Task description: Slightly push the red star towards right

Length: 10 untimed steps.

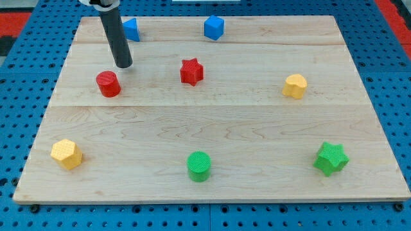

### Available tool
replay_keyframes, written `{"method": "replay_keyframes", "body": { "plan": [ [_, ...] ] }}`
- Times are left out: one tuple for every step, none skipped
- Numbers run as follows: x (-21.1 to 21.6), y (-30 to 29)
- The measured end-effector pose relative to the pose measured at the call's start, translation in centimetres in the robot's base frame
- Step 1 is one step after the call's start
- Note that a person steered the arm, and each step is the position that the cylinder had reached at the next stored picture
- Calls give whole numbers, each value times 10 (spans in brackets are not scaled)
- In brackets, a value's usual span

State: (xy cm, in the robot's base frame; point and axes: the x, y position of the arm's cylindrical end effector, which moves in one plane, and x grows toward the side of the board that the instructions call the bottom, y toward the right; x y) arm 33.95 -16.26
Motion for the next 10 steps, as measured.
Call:
{"method": "replay_keyframes", "body": {
  "plan": [
    [0,0],
    [0,0],
    [0,0],
    [0,0],
    [0,0],
    [4,22],
    [6,61],
    [11,78],
    [6,111],
    [5,125]
  ]
}}
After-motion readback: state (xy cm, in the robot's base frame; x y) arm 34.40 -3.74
